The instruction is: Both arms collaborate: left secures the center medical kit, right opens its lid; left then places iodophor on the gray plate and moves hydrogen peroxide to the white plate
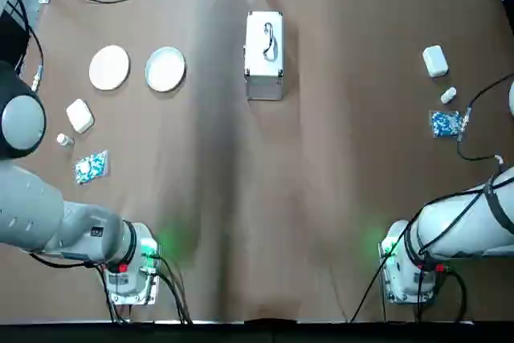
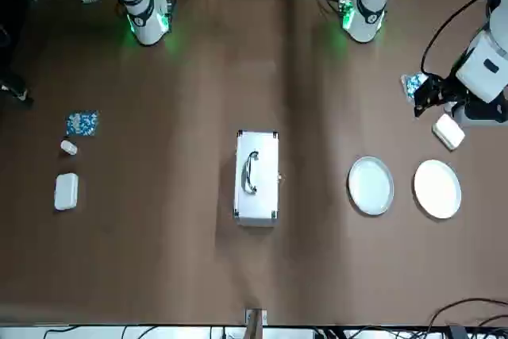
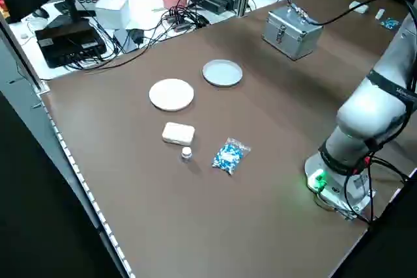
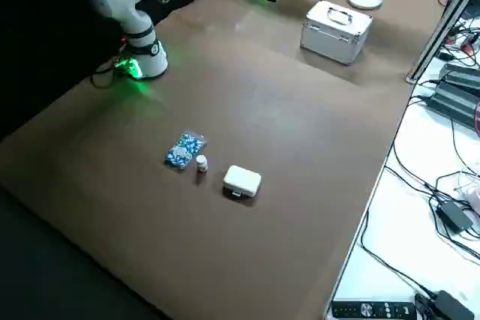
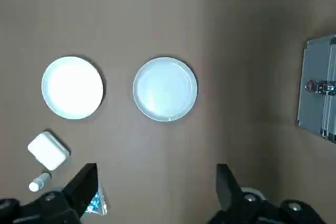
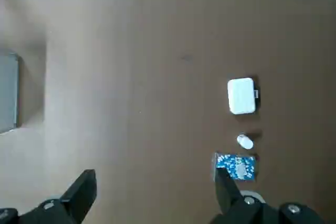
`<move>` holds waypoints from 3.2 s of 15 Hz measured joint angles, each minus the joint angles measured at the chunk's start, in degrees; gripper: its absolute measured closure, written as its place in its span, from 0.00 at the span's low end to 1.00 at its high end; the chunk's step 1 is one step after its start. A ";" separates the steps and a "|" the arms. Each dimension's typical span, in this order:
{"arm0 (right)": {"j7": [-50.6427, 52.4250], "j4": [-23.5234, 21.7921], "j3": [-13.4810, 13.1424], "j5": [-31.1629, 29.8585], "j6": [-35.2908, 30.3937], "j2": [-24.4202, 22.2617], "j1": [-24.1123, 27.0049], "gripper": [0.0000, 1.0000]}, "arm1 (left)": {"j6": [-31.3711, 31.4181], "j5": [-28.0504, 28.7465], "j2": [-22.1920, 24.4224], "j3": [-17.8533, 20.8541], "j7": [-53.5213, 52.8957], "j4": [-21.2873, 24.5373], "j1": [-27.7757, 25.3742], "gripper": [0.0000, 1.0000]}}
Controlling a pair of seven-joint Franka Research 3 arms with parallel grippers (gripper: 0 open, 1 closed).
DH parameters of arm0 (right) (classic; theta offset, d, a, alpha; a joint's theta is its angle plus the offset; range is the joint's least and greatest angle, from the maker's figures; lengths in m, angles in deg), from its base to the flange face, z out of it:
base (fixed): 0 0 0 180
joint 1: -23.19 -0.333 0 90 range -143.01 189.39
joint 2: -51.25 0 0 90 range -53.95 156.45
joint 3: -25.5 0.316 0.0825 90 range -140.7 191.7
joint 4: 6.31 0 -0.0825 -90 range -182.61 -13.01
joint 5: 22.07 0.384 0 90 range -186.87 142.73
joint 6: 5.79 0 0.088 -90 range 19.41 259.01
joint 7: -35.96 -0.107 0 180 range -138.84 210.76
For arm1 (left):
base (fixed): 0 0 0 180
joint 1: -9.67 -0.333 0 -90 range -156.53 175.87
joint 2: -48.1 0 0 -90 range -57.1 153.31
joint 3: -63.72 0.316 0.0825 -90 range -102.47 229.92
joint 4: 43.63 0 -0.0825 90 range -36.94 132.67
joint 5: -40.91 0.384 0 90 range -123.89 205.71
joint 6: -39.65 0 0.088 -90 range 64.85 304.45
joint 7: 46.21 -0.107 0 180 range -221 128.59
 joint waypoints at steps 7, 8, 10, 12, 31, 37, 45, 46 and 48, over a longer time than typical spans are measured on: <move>-0.04 -0.29 0.44 -1.65 0.20 0.00 -2.06 0.00 | -0.02 0.00 -0.09 0.02 0.10 0.28 -0.01 0.00; -0.04 -0.37 0.43 -1.68 0.19 0.00 -2.06 0.00 | -0.10 0.00 -0.33 0.04 0.16 0.42 -0.01 0.00; -0.06 -0.59 0.43 -1.69 0.19 0.00 -2.06 0.00 | -1.47 0.00 -1.39 0.08 1.16 1.01 -0.02 0.00; -0.08 -0.72 0.43 -1.70 0.19 0.00 -2.06 0.00 | -2.44 0.00 -3.26 0.08 3.28 1.67 -0.01 0.00; -0.29 -2.24 0.70 -1.62 0.37 0.04 -6.54 0.00 | 18.78 -12.42 -16.85 -9.18 57.21 10.64 1.54 0.00; -0.42 -2.81 0.83 -0.18 1.95 1.97 -8.31 0.00 | 31.52 -12.41 -23.04 -10.35 81.19 11.43 6.93 0.00; -5.07 -2.96 0.90 1.28 4.28 3.86 -11.02 0.00 | 40.48 -12.42 -30.91 -10.66 100.19 8.40 8.75 0.00; -5.26 -2.99 0.91 1.29 4.31 4.15 -11.36 0.00 | 40.55 -12.42 -32.25 -10.68 102.17 7.05 9.04 0.00; -5.38 -3.13 0.93 1.32 4.43 5.01 -12.02 0.00 | 40.57 -12.42 -34.68 -10.72 105.56 4.61 9.66 0.00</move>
